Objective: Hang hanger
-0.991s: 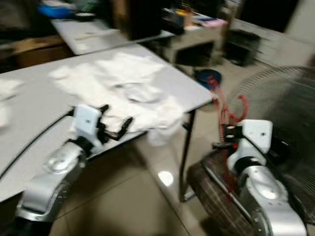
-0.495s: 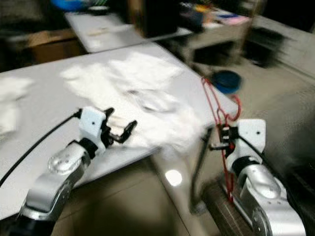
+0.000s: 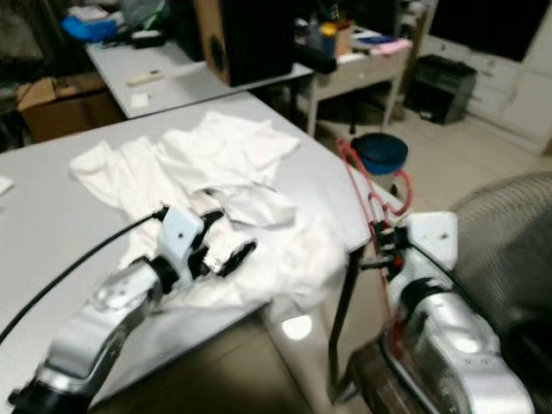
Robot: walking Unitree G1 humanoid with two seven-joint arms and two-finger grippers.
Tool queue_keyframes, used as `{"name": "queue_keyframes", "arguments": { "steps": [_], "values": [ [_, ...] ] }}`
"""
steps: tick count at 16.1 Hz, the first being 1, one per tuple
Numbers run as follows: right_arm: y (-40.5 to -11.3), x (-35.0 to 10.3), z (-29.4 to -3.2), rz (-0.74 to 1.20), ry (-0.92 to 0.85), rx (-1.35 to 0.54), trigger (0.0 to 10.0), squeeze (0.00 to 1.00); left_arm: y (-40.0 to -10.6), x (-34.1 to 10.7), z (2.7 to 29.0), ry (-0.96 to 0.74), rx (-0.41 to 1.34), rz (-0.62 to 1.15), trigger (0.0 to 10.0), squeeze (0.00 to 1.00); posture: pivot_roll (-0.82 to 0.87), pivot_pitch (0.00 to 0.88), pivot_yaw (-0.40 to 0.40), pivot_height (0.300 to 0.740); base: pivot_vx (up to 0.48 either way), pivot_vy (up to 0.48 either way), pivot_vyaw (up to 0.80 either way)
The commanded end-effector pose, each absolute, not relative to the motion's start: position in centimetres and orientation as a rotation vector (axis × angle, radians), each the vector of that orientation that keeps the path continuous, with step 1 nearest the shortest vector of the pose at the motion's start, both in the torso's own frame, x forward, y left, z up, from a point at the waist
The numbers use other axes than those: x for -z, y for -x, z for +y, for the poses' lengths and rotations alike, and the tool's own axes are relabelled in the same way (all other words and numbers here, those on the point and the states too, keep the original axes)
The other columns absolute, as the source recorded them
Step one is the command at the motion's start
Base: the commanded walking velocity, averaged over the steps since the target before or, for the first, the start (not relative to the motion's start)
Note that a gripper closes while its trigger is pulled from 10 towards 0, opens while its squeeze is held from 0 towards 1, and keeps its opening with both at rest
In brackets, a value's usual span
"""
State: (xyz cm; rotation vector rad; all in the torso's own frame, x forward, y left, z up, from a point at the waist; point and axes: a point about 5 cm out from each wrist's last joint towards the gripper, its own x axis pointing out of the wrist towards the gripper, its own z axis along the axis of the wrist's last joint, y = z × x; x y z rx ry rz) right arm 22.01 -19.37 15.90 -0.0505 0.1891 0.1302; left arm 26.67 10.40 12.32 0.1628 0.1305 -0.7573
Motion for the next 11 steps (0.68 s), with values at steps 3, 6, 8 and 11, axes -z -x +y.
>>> {"name": "queue_keyframes", "arguments": {
  "steps": [3, 6, 8, 11],
  "values": [
    [-21.5, -16.1, -20.1, 0.203, 0.072, -0.111, 10.0, 0.0, -26.6, -11.5, 9.1, -0.181, 0.943, 0.167, 10.0, 1.0, -0.07, 0.0, 0.046, 0.74, 0.0, 0.0, 0.0],
    [-20.7, -16.1, -20.7, 0.224, 0.082, -0.102, 10.0, 0.0, -27.9, -9.9, 9.2, -0.318, 0.907, 0.257, 10.0, 0.99, -0.1, 0.0, 0.067, 0.74, 0.0, 0.0, 0.0],
    [-20.3, -16.1, -21.1, 0.242, 0.097, -0.104, 10.0, 0.0, -29.2, -8.8, 9.9, -0.378, 0.835, 0.31, 10.0, 0.0, -0.1, 0.0, 0.077, 0.74, 0.0, 0.0, 0.0],
    [-19.6, -16.2, -21.1, 0.254, 0.115, -0.117, 10.0, 0.0, -29.5, -7.6, 10.4, -0.383, 0.838, 0.38, 0.0, 0.0, -0.13, 0.0, 0.099, 0.74, 0.0, 0.0, 0.0]
  ]
}}
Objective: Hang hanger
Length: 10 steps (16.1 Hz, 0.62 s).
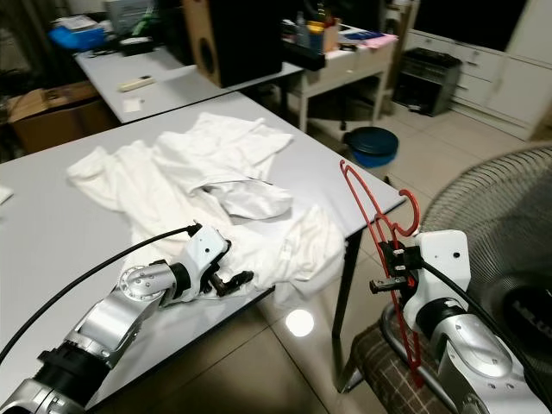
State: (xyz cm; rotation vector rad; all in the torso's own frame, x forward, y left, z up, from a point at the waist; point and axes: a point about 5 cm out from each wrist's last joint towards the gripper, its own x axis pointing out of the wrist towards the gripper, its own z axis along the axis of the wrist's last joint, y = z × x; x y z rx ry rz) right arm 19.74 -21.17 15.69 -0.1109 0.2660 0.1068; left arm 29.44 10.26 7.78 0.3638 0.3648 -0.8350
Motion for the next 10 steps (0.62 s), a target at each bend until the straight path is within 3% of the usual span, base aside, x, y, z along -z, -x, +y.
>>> {"name": "queue_keyframes", "arguments": {
  "steps": [1, 10],
  "values": [
    [-19.5, -16.2, -21.1, 0.255, 0.116, -0.12, 10.0, 0.0, -29.6, -7.5, 10.4, -0.377, 0.837, 0.386, 0.0, 0.0, -0.13, 0.0, 0.099, 0.74, 0.0, 0.0, 0.0],
    [-19.5, -15.8, -20.6, 0.261, 0.132, -0.155, 10.0, 0.0, -30.0, -7.5, 11.6, -0.285, 0.803, 0.385, 0.0, 0.0, -0.11, 0.0, 0.096, 0.74, 0.0, 0.0, 0.0]
  ]
}}
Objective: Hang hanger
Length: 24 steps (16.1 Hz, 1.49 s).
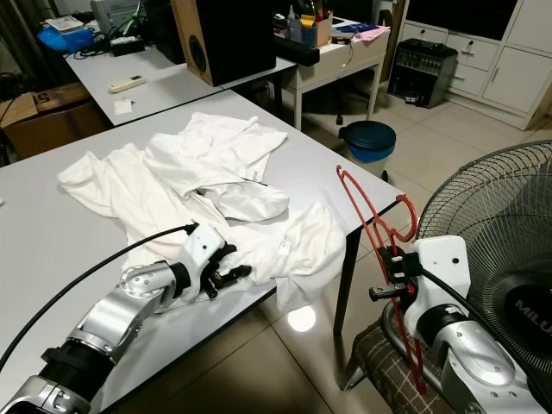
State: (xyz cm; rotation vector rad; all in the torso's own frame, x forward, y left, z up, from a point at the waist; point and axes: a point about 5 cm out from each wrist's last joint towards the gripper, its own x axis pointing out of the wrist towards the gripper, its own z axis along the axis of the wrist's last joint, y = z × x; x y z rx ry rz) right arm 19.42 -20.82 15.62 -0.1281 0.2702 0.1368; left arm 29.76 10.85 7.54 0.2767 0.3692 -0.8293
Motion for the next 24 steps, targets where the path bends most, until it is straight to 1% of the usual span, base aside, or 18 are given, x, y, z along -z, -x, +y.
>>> {"name": "queue_keyframes", "arguments": {
  "steps": [1, 8, 12, 14, 15, 16, 17, 18, 21, 24],
  "values": [
    [-19.7, -15.7, -20.5, 0.26, 0.131, -0.161, 10.0, 0.0, -30.0, -7.6, 11.9, -0.28, 0.8, 0.383, 0.0, 0.0, -0.1, 0.0, 0.092, 0.74, 0.0, 0.0, 0.0],
    [-20.6, -15.4, -19.7, 0.239, 0.119, -0.183, 10.0, 0.0, -30.2, -9.2, 14.1, -0.187, 0.739, 0.319, 0.0, 0.0, -0.06, 0.0, 0.071, 0.74, 0.0, 0.0, 0.0],
    [-21.0, -15.2, -19.2, 0.232, 0.114, -0.198, 10.0, 0.0, -30.1, -9.2, 15.4, -0.21, 0.743, 0.33, 0.0, 0.0, -0.04, 0.0, 0.067, 0.74, 0.0, 0.0, 0.0],
    [-21.2, -15.2, -19.2, 0.219, 0.104, -0.198, 10.0, 0.0, -29.8, -9.8, 15.3, -0.193, 0.793, 0.294, 0.0, 0.0, -0.03, 0.0, 0.066, 0.74, 0.0, 0.0, 0.0],
    [-21.3, -15.2, -19.2, 0.215, 0.104, -0.2, 10.0, 0.0, -29.7, -10.3, 14.7, -0.178, 0.816, 0.25, 0.0, 0.0, -0.03, 0.0, 0.066, 0.74, 0.0, 0.0, 0.0],
    [-21.4, -15.2, -19.1, 0.213, 0.104, -0.201, 10.0, 0.0, -29.8, -10.4, 14.4, -0.157, 0.815, 0.238, 3.3, 0.0, -0.03, 0.0, 0.066, 0.74, 0.0, 0.0, 0.0],
    [-21.4, -15.1, -19.0, 0.213, 0.103, -0.205, 10.0, 0.0, -29.5, -10.9, 13.4, -0.081, 0.87, 0.206, 10.0, 0.0, -0.03, 0.0, 0.07, 0.74, 0.0, 0.0, 0.0],
    [-21.4, -15.1, -19.0, 0.213, 0.103, -0.206, 10.0, 0.0, -29.4, -11.1, 12.8, -0.093, 0.894, 0.178, 10.0, 1.0, -0.03, 0.0, 0.073, 0.74, 0.0, 0.0, 0.0],
    [-21.3, -15.1, -19.1, 0.21, 0.101, -0.2, 10.0, 0.0, -29.3, -10.0, 12.2, -0.167, 0.955, 0.204, 10.0, 1.0, -0.04, 0.0, 0.089, 0.74, 0.0, 0.0, 0.0],
    [-21.0, -15.1, -19.3, 0.212, 0.098, -0.19, 10.0, 0.0, -29.4, -9.3, 12.2, -0.198, 0.973, 0.237, 10.0, 1.0, -0.06, 0.0, 0.102, 0.74, 0.0, 0.0, 0.0]
  ]
}}
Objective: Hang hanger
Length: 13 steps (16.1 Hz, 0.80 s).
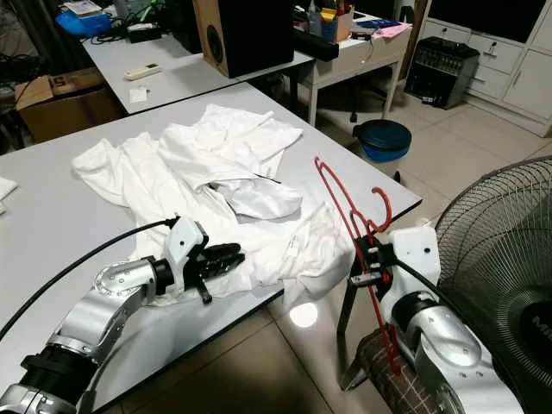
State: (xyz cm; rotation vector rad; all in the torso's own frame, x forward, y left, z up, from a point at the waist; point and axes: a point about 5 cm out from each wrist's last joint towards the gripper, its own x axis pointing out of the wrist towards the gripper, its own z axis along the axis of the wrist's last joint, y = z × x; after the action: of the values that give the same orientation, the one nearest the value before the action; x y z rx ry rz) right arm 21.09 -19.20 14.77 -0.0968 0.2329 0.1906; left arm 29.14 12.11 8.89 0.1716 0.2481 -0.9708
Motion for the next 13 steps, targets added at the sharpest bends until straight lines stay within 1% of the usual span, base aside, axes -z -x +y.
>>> {"name": "queue_keyframes", "arguments": {
  "steps": [1, 3, 4, 5, 6, 9, 10, 11, 13],
  "values": [
    [-20.9, -15.2, -19.4, 0.211, 0.093, -0.18, 10.0, 0.0, -29.6, -8.9, 12.3, -0.216, 0.967, 0.248, 10.0, 1.0, -0.06, 0.0, 0.109, 0.74, 0.0, 0.0, 0.0],
    [-20.9, -15.2, -19.4, 0.209, 0.094, -0.178, 10.0, 0.0, -29.9, -8.6, 12.3, -0.246, 0.942, 0.254, 10.0, 1.0, -0.07, 0.0, 0.112, 0.74, 0.0, 0.0, 0.0],
    [-20.8, -15.2, -19.4, 0.209, 0.096, -0.178, 10.0, 0.0, -30.1, -8.1, 12.5, -0.291, 0.917, 0.269, 10.0, 1.0, -0.07, 0.0, 0.116, 0.74, 0.0, 0.0, 0.0],
    [-20.8, -15.2, -19.4, 0.207, 0.097, -0.177, 10.0, 0.0, -30.4, -7.7, 12.6, -0.297, 0.883, 0.283, 10.0, 0.36, -0.07, 0.0, 0.12, 0.74, 0.0, 0.0, 0.0],
    [-20.8, -15.2, -19.4, 0.206, 0.098, -0.176, 10.0, 0.0, -30.5, -7.5, 12.6, -0.303, 0.874, 0.294, 10.0, 0.0, -0.07, 0.0, 0.12, 0.74, 0.0, 0.0, 0.0],
    [-20.8, -15.2, -19.4, 0.204, 0.098, -0.173, 10.0, 0.0, -30.5, -6.9, 12.6, -0.324, 0.882, 0.322, 10.0, 0.0, -0.08, 0.0, 0.125, 0.74, 0.0, 0.0, 0.0],
    [-20.8, -15.2, -19.3, 0.203, 0.098, -0.175, 10.0, 0.0, -30.5, -6.5, 12.8, -0.346, 0.881, 0.355, 1.5, 0.0, -0.08, 0.0, 0.125, 0.74, 0.0, 0.0, 0.0],
    [-20.9, -15.2, -19.3, 0.203, 0.099, -0.179, 10.0, 0.0, -30.3, -6.0, 12.9, -0.358, 0.899, 0.387, 0.0, 0.0, -0.08, 0.0, 0.125, 0.74, 0.0, 0.0, 0.0],
    [-20.9, -15.2, -19.3, 0.202, 0.099, -0.181, 10.0, 0.0, -30.1, -5.8, 13.0, -0.372, 0.916, 0.4, 0.0, 0.0, -0.07, 0.0, 0.122, 0.74, 0.0, 0.0, 0.0]
  ]
}}
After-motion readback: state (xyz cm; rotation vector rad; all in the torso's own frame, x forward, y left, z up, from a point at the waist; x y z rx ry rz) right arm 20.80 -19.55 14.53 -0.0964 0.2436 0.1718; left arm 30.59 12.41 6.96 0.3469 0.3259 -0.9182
